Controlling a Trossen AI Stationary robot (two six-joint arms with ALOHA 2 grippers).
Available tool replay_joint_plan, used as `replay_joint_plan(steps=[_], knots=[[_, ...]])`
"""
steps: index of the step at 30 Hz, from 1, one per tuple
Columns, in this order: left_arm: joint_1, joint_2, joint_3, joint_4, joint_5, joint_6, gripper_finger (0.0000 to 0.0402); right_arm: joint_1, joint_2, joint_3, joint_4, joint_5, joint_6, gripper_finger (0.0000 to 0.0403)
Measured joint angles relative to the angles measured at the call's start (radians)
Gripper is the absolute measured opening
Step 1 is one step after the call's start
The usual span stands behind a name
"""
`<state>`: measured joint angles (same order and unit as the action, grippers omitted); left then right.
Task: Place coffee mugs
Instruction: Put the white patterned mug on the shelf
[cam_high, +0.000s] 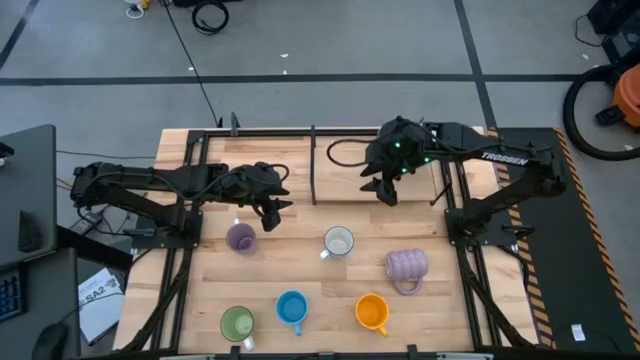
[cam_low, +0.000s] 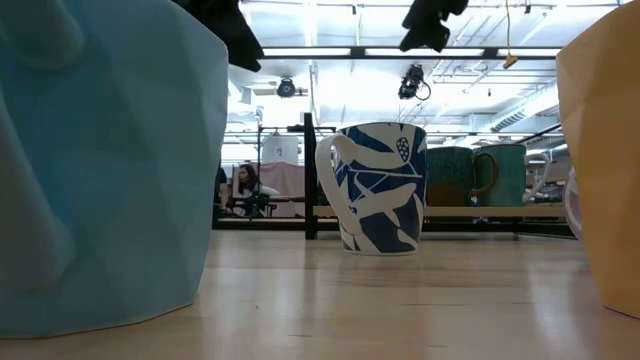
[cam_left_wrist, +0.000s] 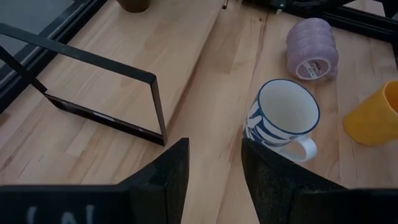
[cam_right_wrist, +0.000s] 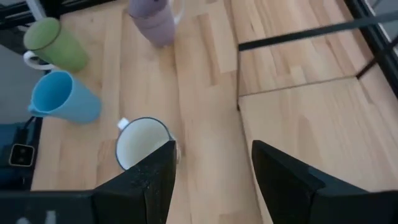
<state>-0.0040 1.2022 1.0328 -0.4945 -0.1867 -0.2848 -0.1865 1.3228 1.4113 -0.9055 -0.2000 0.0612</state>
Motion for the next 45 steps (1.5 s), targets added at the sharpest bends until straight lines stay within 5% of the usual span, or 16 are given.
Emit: replay_joint_plan(steps=[17,33,45], knots=[[0.000,0.002,0.000,0.002,0.000,0.000,0.0153,0.179,0.046,0.000,0.072,-0.002,0.060,0.0215],[0.000,0.002,0.000,0.003,0.000,-0.001,0.0153,0.217,0.285,-0.001,0.005,0.053,0.469,0.0215],[0.000,0.002,0.000,0.003,0.000,0.000,0.0153,0.244,0.374,0.000,-0.064,0.101,0.566,0.0215]])
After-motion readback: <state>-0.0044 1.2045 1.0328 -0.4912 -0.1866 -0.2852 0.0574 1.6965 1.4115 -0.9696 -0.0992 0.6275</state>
